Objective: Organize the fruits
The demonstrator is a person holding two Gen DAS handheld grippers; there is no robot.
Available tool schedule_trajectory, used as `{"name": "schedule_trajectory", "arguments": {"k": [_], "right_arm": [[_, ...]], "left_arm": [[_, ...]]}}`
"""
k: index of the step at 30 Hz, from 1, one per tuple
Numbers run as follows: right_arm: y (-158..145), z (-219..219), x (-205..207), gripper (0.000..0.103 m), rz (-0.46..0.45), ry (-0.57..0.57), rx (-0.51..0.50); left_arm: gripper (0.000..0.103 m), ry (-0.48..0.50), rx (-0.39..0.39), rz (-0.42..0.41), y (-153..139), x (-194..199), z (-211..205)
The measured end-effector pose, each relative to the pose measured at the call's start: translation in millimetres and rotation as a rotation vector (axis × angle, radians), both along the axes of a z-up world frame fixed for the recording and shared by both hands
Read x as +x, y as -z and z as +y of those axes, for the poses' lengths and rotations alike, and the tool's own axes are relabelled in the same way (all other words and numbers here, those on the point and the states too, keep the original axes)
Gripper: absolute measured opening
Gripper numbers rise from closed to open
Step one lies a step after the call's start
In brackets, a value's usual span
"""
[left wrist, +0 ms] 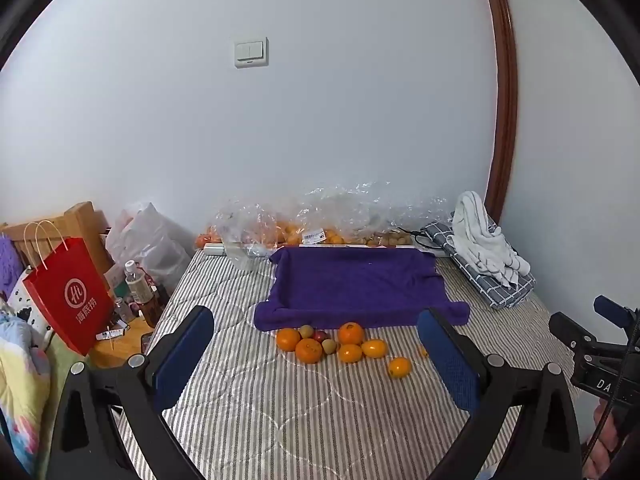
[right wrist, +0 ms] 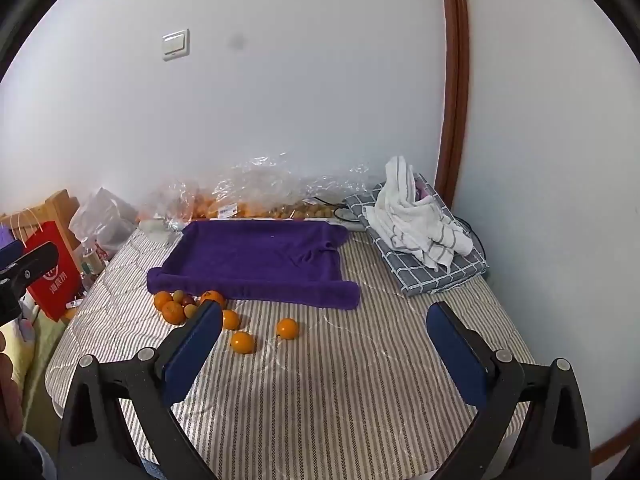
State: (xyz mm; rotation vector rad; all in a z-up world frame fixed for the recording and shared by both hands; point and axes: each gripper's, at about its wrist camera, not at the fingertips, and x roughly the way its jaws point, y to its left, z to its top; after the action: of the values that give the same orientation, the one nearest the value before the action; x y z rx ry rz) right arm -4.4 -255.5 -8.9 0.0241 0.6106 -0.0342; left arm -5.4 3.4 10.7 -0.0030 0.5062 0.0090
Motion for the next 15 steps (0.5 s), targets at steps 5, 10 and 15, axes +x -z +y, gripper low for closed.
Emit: {"name": "schedule_trajectory", "arguments": {"k": [5, 10, 15], "right_arm": [[0.6, 0.3, -1.6, 0.101, 0.000, -0.001, -0.001], [0.0, 2.9, -2.7, 0.101, -0.007, -0.002, -0.007], [1.6, 3.3, -1.1, 0.101, -0.005, -0.001, -0.003]], "left_arm": [[0.103, -0.006, -0.011, 0.006, 2.4, 1.4, 4.9], [0.103, -0.014, -0.022, 0.002, 6.9, -1.9, 7.4], [0.103, -0.013, -0.029, 0.006, 7.8, -0.8, 9.4]]}}
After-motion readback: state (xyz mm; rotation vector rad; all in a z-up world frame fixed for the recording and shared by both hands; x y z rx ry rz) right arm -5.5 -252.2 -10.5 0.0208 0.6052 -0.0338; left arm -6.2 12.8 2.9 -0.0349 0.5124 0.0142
